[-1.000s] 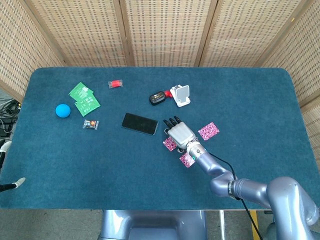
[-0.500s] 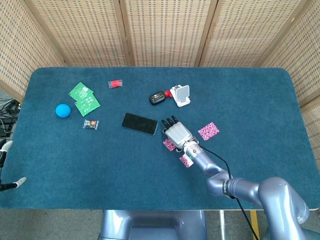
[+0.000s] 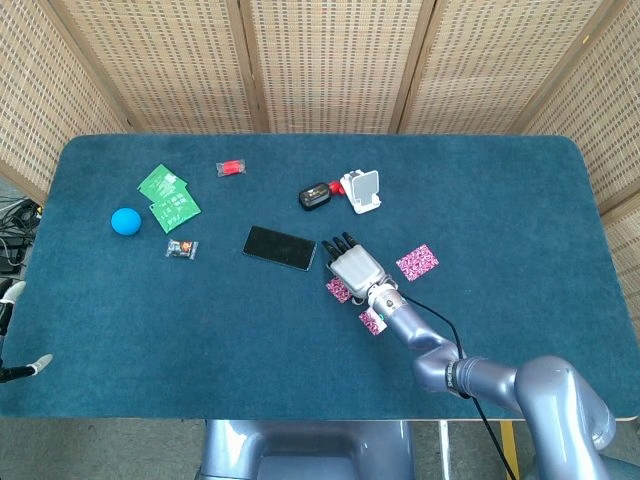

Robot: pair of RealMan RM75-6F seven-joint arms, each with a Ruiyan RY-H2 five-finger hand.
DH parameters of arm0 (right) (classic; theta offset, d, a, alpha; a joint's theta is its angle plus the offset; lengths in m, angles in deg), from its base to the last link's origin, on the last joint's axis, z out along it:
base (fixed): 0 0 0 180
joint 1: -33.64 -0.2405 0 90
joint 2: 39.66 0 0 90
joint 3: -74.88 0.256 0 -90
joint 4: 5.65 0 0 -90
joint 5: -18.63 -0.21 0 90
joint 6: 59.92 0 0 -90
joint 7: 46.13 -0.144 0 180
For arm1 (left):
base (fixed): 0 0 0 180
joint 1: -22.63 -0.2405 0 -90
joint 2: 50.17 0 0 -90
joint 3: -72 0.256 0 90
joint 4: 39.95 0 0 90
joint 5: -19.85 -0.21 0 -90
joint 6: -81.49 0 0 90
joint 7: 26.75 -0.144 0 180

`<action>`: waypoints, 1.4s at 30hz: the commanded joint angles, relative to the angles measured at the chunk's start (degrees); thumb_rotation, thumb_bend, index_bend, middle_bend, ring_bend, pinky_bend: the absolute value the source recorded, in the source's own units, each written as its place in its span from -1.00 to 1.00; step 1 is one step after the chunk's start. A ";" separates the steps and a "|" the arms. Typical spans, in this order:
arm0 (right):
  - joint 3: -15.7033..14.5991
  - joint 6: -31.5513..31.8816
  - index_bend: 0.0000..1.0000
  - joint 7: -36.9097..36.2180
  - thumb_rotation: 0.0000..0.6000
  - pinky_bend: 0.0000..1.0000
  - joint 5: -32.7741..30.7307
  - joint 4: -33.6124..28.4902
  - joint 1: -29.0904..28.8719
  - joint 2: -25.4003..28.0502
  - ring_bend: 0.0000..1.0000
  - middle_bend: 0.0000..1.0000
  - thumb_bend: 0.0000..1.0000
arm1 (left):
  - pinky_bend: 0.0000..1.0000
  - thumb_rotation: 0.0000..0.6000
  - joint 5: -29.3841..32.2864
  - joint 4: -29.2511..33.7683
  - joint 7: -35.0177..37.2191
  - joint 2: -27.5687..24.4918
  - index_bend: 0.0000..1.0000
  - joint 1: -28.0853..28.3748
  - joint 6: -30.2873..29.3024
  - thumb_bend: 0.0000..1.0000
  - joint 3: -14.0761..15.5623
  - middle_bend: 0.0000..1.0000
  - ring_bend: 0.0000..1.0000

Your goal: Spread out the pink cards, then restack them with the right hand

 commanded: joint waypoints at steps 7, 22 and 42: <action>0.26 -0.34 -0.05 -1.06 1.00 -0.87 0.95 0.79 0.20 -0.53 -0.94 -0.91 -0.22 | -1.00 1.00 -0.03 0.10 0.11 -0.08 -1.00 -0.02 -0.05 -1.00 0.02 -1.00 -1.00; 1.26 -0.11 0.03 -0.51 1.00 -0.87 0.76 0.45 -0.01 -0.64 -0.94 -0.89 -0.19 | -1.00 1.00 -0.16 0.07 0.68 -0.31 -1.00 -0.17 -0.35 -1.00 0.01 -1.00 -1.00; 1.59 1.15 0.03 1.67 1.00 -0.87 -0.65 -2.11 0.55 1.28 -0.94 -0.89 -0.19 | -1.00 1.00 -0.72 0.28 0.84 -0.48 -1.00 -0.48 -1.00 -1.00 0.17 -1.00 -1.00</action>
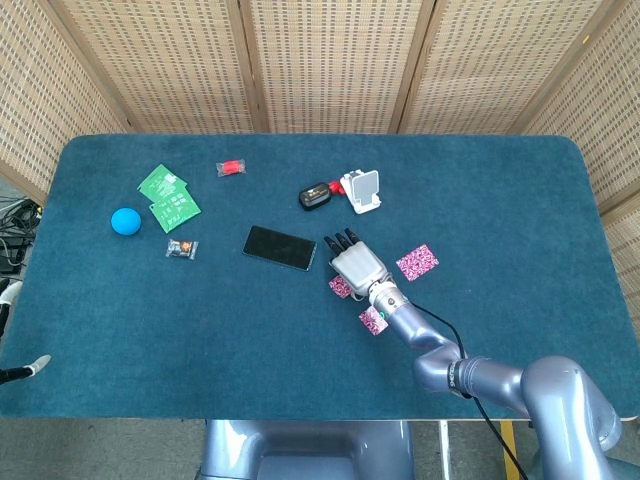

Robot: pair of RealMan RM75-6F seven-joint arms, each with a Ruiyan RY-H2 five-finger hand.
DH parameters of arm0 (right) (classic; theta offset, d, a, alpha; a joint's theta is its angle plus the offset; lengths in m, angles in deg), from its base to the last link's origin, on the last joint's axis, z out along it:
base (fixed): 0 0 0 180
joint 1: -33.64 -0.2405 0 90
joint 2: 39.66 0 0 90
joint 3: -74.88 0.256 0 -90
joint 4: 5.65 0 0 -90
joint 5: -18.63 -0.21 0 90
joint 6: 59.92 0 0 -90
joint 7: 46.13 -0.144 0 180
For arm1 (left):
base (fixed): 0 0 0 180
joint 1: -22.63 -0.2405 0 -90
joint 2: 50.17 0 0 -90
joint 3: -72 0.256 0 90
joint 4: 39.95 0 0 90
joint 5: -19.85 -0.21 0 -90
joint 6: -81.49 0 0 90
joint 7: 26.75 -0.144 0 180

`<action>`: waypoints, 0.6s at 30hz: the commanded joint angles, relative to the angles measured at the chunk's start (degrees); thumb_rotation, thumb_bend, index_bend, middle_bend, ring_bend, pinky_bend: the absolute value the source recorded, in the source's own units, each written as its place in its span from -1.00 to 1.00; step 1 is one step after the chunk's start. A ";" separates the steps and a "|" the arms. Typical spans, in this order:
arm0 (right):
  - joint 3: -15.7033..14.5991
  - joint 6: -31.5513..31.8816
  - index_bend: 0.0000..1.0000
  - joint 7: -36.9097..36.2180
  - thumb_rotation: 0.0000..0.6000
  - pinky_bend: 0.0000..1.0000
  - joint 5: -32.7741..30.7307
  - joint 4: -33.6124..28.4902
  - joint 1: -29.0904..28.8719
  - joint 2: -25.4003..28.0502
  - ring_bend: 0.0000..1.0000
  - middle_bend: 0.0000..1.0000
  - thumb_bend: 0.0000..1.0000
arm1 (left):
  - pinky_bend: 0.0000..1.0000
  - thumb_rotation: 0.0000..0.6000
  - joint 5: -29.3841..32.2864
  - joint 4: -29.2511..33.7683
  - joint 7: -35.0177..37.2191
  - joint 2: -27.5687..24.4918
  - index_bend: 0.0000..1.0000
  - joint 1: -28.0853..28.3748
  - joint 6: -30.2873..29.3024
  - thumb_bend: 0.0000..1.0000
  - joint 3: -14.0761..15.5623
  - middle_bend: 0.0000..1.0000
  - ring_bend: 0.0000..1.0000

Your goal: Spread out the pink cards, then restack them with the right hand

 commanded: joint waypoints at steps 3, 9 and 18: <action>-0.03 0.25 0.03 0.20 1.00 -0.87 -0.04 -0.45 0.10 0.29 -0.93 -0.89 -0.19 | -1.00 1.00 -0.05 -0.04 0.08 -0.03 -1.00 -0.02 0.00 -1.00 0.03 -1.00 -1.00; 0.09 0.84 0.03 0.38 1.00 -0.87 -0.02 -1.69 0.32 1.32 -0.93 -0.89 -0.18 | -1.00 1.00 -0.18 -0.05 0.19 -0.06 -1.00 -0.02 -0.01 -1.00 0.06 -1.00 -1.00; -0.47 3.29 0.02 1.73 1.00 -0.88 -0.23 -7.90 1.89 6.06 -0.93 -0.88 -0.16 | -1.00 1.00 -1.14 0.22 0.64 -0.31 -1.00 -0.22 -0.53 -1.00 0.34 -1.00 -1.00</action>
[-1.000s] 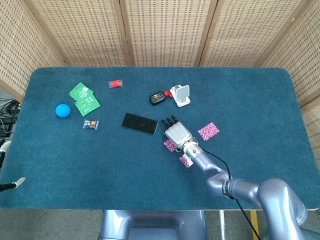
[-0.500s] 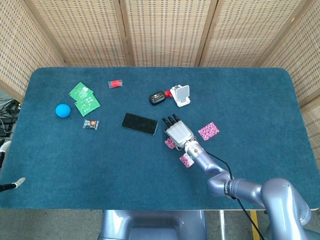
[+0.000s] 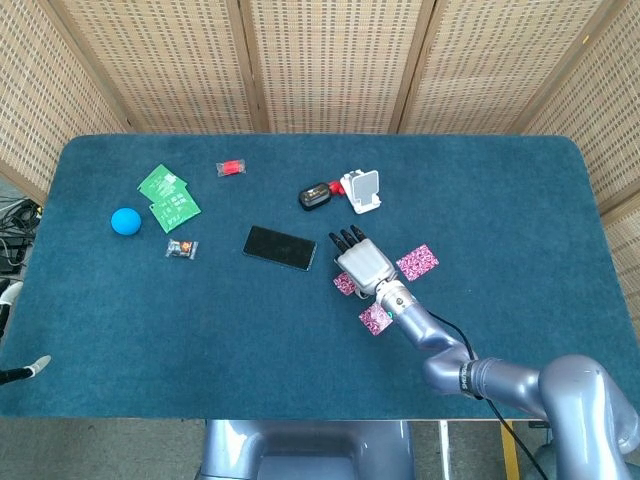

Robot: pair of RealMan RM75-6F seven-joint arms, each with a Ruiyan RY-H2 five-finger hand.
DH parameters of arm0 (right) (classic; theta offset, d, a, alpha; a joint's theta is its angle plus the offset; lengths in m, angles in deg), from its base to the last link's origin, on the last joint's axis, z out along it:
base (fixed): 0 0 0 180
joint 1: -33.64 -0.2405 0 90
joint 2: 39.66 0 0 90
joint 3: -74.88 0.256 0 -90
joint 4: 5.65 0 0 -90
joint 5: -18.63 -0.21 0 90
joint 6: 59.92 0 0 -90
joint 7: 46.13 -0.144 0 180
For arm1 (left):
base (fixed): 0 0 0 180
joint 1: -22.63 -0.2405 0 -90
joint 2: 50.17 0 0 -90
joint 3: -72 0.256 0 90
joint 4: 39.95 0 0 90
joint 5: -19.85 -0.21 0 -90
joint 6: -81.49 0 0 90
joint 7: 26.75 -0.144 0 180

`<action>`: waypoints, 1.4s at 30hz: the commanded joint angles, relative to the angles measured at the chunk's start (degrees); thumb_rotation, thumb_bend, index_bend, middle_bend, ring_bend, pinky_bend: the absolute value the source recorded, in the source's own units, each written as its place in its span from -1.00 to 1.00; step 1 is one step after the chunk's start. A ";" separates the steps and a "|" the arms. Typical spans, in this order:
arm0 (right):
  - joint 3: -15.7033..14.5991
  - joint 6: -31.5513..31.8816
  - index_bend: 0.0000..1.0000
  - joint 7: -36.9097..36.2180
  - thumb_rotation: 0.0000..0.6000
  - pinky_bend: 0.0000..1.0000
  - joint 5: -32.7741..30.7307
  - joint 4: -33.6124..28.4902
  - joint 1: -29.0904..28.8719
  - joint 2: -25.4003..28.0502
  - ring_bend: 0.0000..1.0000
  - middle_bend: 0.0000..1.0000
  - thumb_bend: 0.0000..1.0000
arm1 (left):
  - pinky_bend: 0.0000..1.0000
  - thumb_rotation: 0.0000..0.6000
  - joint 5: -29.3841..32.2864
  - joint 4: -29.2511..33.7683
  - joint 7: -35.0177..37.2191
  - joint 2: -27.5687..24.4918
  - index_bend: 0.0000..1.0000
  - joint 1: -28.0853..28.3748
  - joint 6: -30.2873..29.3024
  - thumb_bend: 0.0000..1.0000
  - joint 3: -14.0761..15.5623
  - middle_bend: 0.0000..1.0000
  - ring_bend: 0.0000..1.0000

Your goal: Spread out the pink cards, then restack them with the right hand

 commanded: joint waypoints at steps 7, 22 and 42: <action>-1.70 3.96 0.02 2.35 1.00 -0.88 -0.87 -8.04 2.94 5.51 -0.93 -0.89 -0.16 | -1.00 1.00 -1.15 0.11 0.76 -0.22 -1.00 -0.05 -0.12 -1.00 0.45 -1.00 -1.00; -4.54 10.17 0.01 7.26 1.00 -0.89 -5.69 -17.58 7.46 8.57 -0.93 -0.92 -0.17 | -1.00 1.00 -4.33 0.16 3.33 -1.03 -1.00 -0.37 -1.37 -1.00 1.34 -1.00 -1.00; -4.97 12.13 0.02 13.67 1.00 -0.88 -12.45 -17.94 6.57 3.92 -0.93 -0.94 -0.19 | -1.00 1.00 -3.34 -0.13 3.15 -0.88 -1.00 -0.23 -0.95 -1.00 1.10 -1.00 -1.00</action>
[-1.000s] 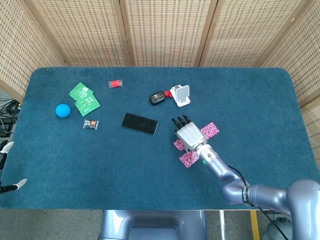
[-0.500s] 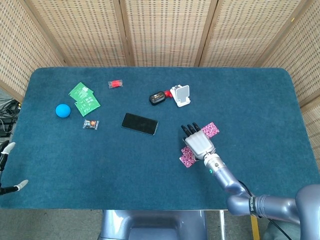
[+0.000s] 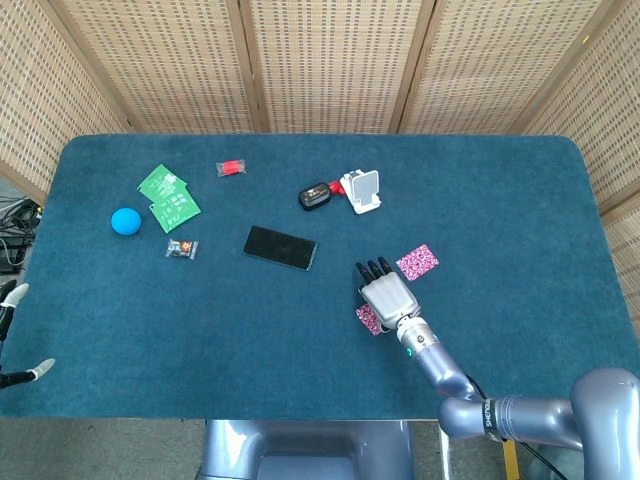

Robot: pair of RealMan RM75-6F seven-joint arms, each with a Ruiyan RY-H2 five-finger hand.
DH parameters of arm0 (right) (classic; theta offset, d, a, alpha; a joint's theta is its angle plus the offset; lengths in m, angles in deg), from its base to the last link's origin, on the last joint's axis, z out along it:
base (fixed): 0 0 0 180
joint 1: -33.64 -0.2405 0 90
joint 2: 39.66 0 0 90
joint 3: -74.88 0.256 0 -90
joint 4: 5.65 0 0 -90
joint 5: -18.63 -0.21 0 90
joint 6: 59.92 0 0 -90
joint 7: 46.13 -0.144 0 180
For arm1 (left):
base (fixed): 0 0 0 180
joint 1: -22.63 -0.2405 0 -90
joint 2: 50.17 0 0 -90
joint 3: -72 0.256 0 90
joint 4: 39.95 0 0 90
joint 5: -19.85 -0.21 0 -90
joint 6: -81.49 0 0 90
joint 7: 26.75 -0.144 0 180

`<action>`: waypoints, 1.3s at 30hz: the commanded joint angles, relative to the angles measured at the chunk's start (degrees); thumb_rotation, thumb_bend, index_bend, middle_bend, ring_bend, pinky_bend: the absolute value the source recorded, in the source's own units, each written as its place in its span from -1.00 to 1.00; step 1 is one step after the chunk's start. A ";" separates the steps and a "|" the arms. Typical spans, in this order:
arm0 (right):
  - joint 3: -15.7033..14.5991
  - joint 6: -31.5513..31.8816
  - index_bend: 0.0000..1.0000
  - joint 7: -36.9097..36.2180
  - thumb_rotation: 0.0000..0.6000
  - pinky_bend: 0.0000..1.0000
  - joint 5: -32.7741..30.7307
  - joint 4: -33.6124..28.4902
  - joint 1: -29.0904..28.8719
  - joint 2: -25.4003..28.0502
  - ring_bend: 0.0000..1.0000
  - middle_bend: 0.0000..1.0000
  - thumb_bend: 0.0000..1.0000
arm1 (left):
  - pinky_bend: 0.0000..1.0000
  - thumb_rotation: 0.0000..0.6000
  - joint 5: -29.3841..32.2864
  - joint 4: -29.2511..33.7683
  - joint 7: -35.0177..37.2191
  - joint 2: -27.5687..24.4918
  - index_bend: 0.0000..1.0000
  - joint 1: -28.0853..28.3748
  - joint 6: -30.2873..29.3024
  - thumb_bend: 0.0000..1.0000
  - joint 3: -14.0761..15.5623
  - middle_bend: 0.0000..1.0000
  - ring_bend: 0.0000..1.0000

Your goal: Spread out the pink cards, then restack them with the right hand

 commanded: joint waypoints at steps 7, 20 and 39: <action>-0.04 0.04 0.02 -0.01 1.00 -0.89 -0.74 0.83 0.14 0.34 -0.93 -0.94 -0.19 | -1.00 1.00 0.20 -0.16 0.14 0.01 -1.00 0.01 0.05 -1.00 -0.07 -1.00 -1.00; -0.48 -0.46 -0.05 0.07 1.00 -0.88 -1.10 -0.05 0.16 0.80 -0.93 -0.97 -0.35 | -1.00 1.00 -0.04 0.02 -0.02 -0.02 -1.00 -0.08 -0.24 -1.00 0.00 -1.00 -1.00; -0.42 -0.16 -0.22 0.59 1.00 -0.87 -2.74 -1.03 -0.23 0.68 -0.94 -0.99 -0.54 | -1.00 1.00 -0.16 -0.16 0.50 -0.16 -1.00 -0.19 -0.45 -1.00 0.00 -1.00 -1.00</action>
